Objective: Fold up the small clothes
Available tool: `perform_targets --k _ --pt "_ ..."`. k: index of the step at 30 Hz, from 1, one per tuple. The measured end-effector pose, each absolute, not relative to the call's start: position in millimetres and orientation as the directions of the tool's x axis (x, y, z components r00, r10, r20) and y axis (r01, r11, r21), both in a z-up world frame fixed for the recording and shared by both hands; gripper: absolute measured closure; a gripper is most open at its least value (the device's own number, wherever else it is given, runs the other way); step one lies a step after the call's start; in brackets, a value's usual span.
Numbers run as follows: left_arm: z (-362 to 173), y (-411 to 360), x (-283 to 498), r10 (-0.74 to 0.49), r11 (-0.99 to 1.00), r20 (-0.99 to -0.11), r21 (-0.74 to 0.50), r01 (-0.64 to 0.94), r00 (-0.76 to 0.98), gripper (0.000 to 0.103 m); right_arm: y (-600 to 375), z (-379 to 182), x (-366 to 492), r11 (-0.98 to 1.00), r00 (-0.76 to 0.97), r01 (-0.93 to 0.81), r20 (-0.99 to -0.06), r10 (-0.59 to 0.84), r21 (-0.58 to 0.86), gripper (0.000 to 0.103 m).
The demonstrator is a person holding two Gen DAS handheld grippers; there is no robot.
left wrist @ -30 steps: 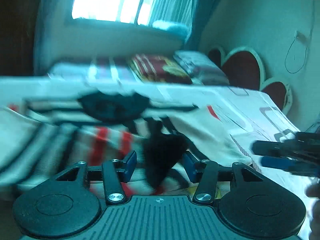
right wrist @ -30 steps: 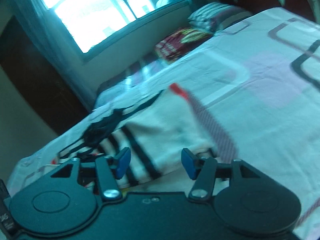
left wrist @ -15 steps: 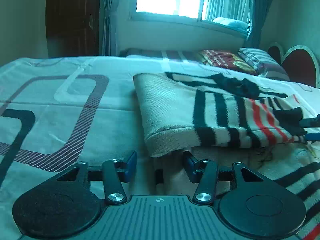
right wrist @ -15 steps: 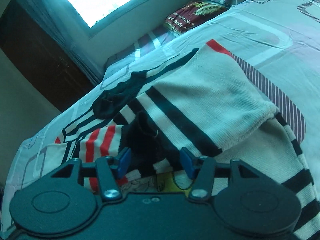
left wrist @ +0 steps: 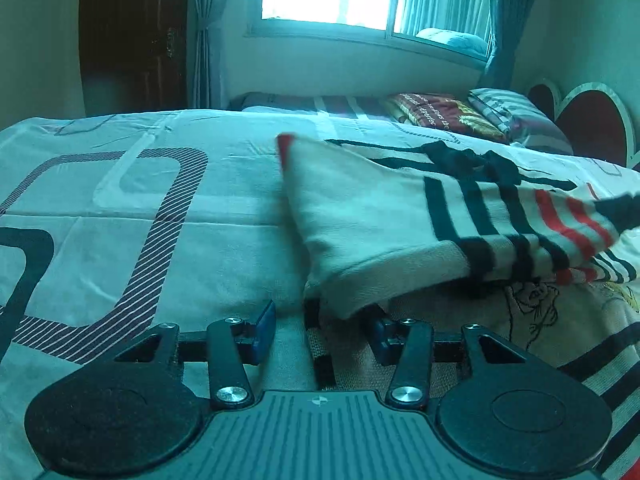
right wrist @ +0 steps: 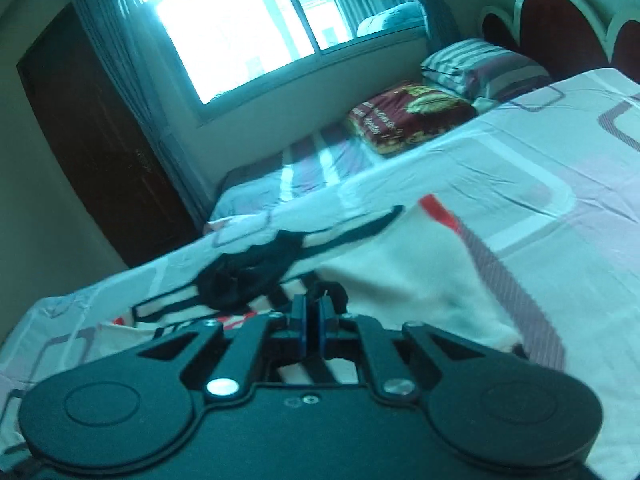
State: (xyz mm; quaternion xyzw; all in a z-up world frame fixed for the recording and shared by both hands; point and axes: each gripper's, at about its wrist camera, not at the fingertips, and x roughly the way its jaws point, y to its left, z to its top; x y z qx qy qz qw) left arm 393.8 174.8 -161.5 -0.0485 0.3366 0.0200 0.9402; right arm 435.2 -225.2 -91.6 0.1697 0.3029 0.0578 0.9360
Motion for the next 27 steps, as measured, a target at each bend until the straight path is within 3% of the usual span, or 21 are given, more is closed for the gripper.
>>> perform_targets --k 3,7,9,11,13,14,18,22,27 --pt "-161.0 174.9 394.7 0.001 0.995 -0.638 -0.079 -0.067 0.770 0.055 -232.5 -121.6 448.4 0.929 0.739 0.035 -0.635 0.225 0.369 0.097" --pt "-159.0 175.6 394.8 -0.001 0.996 -0.645 -0.072 -0.060 0.765 0.055 -233.0 -132.8 444.4 0.928 0.731 0.034 -0.643 0.230 0.370 0.093" --pt "-158.0 174.9 395.0 0.001 0.997 -0.646 -0.063 -0.054 0.764 0.055 -235.5 -135.3 443.2 0.918 0.729 0.044 -0.641 0.241 0.395 0.067" --pt "-157.1 172.9 396.4 0.006 0.997 -0.648 -0.051 -0.051 0.762 0.055 -233.0 -137.2 444.9 0.921 0.723 0.029 -0.644 0.250 0.390 0.065" --pt "-156.8 173.3 396.6 0.005 0.997 -0.648 -0.056 -0.054 0.761 0.055 -224.4 -135.8 449.5 0.939 0.720 -0.003 -0.651 0.242 0.345 0.075" --pt "-156.6 173.7 396.3 0.005 0.997 -0.648 -0.059 -0.056 0.762 0.055 -222.0 -134.5 451.6 0.943 0.721 -0.020 -0.649 0.244 0.333 0.095" --pt "-155.6 178.6 395.5 0.022 0.995 -0.639 -0.062 -0.079 0.769 0.055 -229.9 -112.6 442.8 0.944 0.789 -0.049 -0.567 0.237 0.326 0.097" --pt "-153.7 179.5 392.7 0.020 0.995 -0.612 -0.067 -0.077 0.791 0.055 -227.4 -117.5 446.2 0.959 0.770 -0.049 -0.600 0.215 0.281 0.097" --pt "-160.1 180.3 392.0 0.009 0.999 -0.643 -0.029 -0.035 0.766 0.055 -233.4 -114.8 443.6 0.962 0.789 -0.036 -0.583 0.193 0.270 0.099"
